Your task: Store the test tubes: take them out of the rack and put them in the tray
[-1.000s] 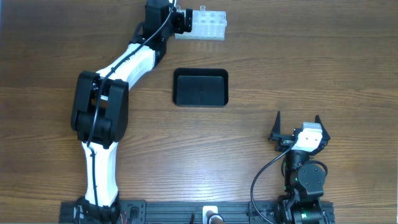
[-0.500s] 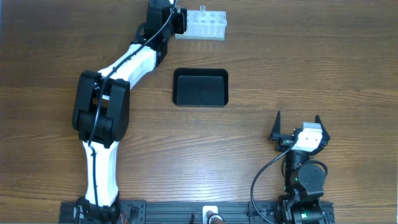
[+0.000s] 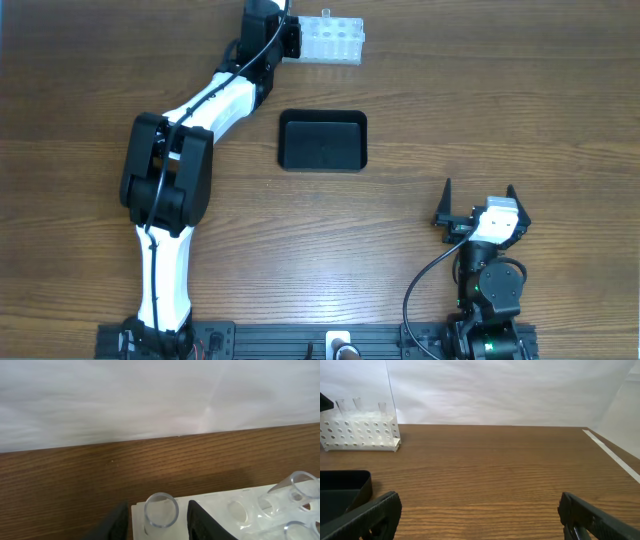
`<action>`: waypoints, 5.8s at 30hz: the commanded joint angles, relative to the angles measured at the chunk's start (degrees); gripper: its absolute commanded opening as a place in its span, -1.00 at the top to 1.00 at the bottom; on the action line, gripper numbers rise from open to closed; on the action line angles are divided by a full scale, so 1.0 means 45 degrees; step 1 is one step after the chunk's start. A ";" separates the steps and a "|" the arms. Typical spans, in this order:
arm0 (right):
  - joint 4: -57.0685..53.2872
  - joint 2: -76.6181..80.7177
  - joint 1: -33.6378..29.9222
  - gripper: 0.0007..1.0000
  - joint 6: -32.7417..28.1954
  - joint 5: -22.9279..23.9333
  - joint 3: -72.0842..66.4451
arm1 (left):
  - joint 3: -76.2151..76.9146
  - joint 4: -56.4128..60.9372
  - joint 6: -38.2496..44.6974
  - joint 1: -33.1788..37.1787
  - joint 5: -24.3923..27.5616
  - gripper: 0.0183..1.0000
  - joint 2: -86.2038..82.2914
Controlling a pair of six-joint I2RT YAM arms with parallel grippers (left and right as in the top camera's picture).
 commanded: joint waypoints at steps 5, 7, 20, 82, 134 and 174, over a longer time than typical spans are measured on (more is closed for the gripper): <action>-0.0015 -0.0107 -0.0034 -0.98 -0.0015 -0.0024 -0.0073 | 0.0384 0.0321 0.0019 -0.0160 -0.0102 0.55 0.0287; -0.0015 -0.0107 -0.0034 -0.99 -0.0015 -0.0024 -0.0078 | 0.0384 0.0369 0.0019 -0.0160 -0.0102 0.61 0.0287; -0.0015 -0.0107 -0.0034 -0.98 -0.0015 -0.0024 -0.0078 | 0.0384 0.0500 0.0019 -0.0287 -0.0005 0.75 0.0194; -0.0015 -0.0107 -0.0034 -0.99 -0.0015 -0.0024 -0.0078 | -0.2613 -0.9476 -0.4367 -0.2540 -0.2069 0.08 -0.3983; -0.0015 -0.0107 -0.0034 -0.98 -0.0015 -0.0024 -0.0078 | 0.2681 -0.3342 -0.1977 -0.2108 -0.3220 -0.01 0.0787; -0.0015 -0.0107 -0.0034 -0.98 -0.0015 -0.0024 -0.0078 | 0.2691 -0.3060 -0.1588 -0.2239 -0.3211 0.82 -0.0758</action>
